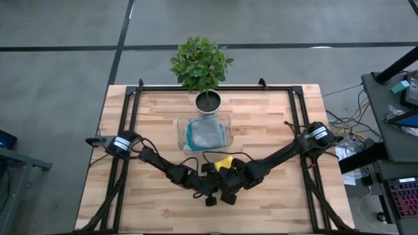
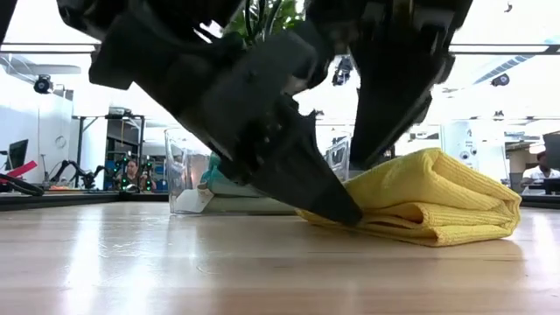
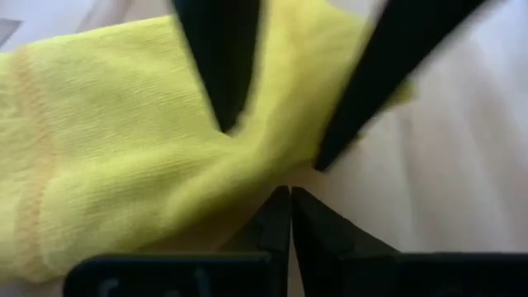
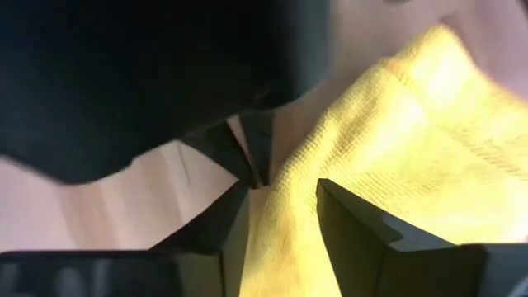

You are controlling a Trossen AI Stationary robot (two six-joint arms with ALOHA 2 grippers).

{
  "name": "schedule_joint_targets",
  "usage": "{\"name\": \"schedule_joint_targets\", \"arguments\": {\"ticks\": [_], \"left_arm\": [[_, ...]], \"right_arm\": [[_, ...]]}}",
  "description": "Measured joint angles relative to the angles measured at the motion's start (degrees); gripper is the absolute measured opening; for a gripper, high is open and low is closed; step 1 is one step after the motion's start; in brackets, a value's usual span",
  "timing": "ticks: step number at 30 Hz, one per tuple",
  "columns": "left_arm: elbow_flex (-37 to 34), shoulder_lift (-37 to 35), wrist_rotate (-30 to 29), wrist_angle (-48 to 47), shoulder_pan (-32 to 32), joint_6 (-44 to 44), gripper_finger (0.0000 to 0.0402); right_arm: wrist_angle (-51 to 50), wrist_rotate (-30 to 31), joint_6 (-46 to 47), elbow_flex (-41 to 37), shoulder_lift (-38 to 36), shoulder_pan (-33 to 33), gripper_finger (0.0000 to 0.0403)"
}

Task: Fold microfiber towels
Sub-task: Fold the yellow microfiber cloth

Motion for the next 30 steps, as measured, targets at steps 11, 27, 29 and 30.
{"name": "schedule_joint_targets", "arguments": {"ticks": [11,27,29,30], "left_arm": [[0.09,-8.2,3.3,-8.52,-0.62,-0.02,0.0],[0.01,-7.57,-9.68,-8.17,2.49,5.9,0.0],[0.12,-6.44,-9.66,-7.9,2.98,5.64,0.0],[0.14,-6.16,-9.62,-7.87,3.13,5.52,0.0]], "right_arm": [[-4.43,2.04,-6.3,-3.47,-11.7,2.9,0.0129],[47.72,4.69,-22.51,-37.34,-21.43,6.84,0.0009],[55.06,4.69,-24.79,-39.51,-19.45,6.51,0.0009],[58.39,4.69,-25.55,-40.23,-18.44,6.48,0.0009]]}}
